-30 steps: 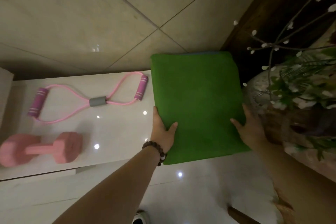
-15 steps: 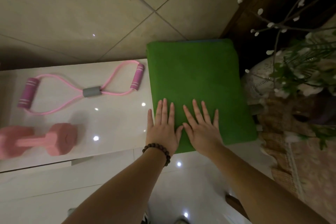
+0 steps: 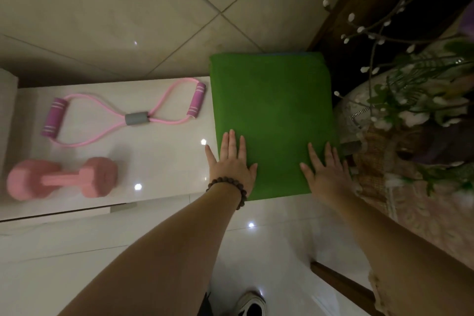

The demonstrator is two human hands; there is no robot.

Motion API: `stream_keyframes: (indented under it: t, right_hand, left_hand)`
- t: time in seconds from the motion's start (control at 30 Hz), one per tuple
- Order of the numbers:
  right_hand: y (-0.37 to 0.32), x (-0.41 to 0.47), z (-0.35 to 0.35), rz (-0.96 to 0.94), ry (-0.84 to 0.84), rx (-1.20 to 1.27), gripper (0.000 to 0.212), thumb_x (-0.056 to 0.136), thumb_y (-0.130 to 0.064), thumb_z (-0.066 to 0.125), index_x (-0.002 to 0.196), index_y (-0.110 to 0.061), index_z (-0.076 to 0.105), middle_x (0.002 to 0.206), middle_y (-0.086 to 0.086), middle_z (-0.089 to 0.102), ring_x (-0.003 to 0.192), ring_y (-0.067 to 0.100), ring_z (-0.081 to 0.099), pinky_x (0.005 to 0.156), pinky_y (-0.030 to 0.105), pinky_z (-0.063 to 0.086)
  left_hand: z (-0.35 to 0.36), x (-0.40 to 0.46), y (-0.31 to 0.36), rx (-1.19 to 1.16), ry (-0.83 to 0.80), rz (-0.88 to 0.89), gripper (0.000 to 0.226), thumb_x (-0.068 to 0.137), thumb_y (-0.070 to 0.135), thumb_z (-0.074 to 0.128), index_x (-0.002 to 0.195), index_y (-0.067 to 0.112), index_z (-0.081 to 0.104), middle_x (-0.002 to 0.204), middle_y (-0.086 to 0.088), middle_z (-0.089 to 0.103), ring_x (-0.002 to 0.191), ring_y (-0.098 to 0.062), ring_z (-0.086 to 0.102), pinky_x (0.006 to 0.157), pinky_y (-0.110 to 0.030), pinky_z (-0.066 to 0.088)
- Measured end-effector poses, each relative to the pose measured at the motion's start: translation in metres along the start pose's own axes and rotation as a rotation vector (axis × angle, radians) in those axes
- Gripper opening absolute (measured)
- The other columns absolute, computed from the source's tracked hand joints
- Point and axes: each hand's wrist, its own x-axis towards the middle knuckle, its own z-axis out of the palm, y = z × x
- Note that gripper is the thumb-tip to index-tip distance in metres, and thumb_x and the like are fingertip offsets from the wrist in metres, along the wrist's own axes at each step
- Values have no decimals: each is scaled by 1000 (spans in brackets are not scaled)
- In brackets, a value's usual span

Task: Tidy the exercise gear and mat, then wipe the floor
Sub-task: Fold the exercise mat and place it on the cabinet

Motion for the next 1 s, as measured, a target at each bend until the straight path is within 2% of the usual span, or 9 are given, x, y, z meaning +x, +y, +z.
stream_keyframes:
  t: [0.1,0.23,0.37,0.43,0.5,0.57,0.63,0.77,1.0]
  right_hand:
    - [-10,-28,-26,-97,12,-1,60,97,-57,8,151,-35,-7,160,4,-8,147,22,-9,118,43,0]
    - [-29,-84,-56,-170,124,109,81,79,-63,-8,151,-31,10,160,8,7,147,25,0,117,44,5]
    - [-54,-150,-102,-129,112,218,56,99,-50,16,151,-31,13,160,6,8,147,24,4,117,39,7]
    - [-67,-184,-123,-145,112,212,52,101,-42,24,151,-31,15,160,5,10,146,25,9,117,38,12]
    - [-78,-218,-142,-191,176,230,51,101,-41,24,150,-29,22,158,7,17,145,27,15,117,42,19]
    - [-86,-252,-157,-229,164,236,51,100,-41,27,150,-29,24,158,9,18,144,27,17,116,44,22]
    - [-92,-285,-169,-271,142,209,51,100,-39,33,150,-29,24,158,8,16,144,28,16,116,43,21]
    - [-99,-345,-190,-341,221,232,50,100,-33,39,148,-25,31,156,13,21,142,30,22,116,45,22]
    - [-91,-416,-196,-350,304,299,48,100,-28,41,146,-22,34,156,12,20,143,29,18,118,42,18]
  left_hand:
    - [-31,-30,-3,-75,33,-9,66,99,50,16,153,20,-9,162,-3,-7,148,-22,-7,116,-59,-1]
    - [-63,-94,-25,-88,62,-29,64,100,48,15,152,24,-13,162,1,-8,149,-22,-5,116,-58,-1]
    - [-101,-162,-49,-127,88,-118,63,99,49,11,150,25,-17,161,3,-10,148,-21,-10,117,-56,-1]
    - [-119,-200,-62,-151,103,-160,63,100,50,11,150,25,-17,161,3,-11,148,-20,-11,118,-55,0]
    - [-137,-237,-76,-183,128,-204,63,100,50,12,151,25,-15,161,2,-8,148,-20,-10,118,-54,-1]
    - [-153,-275,-90,-209,165,-238,64,99,50,13,152,24,-11,162,1,-5,148,-20,-7,118,-53,-1]
    - [-166,-312,-105,-221,215,-267,65,99,50,14,153,22,-7,162,0,-1,149,-21,-4,118,-53,0]
    - [-178,-384,-129,-228,250,-316,66,95,50,8,153,21,-6,162,1,0,149,-20,-6,119,-51,1]
    - [-173,-468,-143,-282,301,-402,65,99,49,19,154,21,-3,162,-1,2,148,-21,-6,119,-50,2]
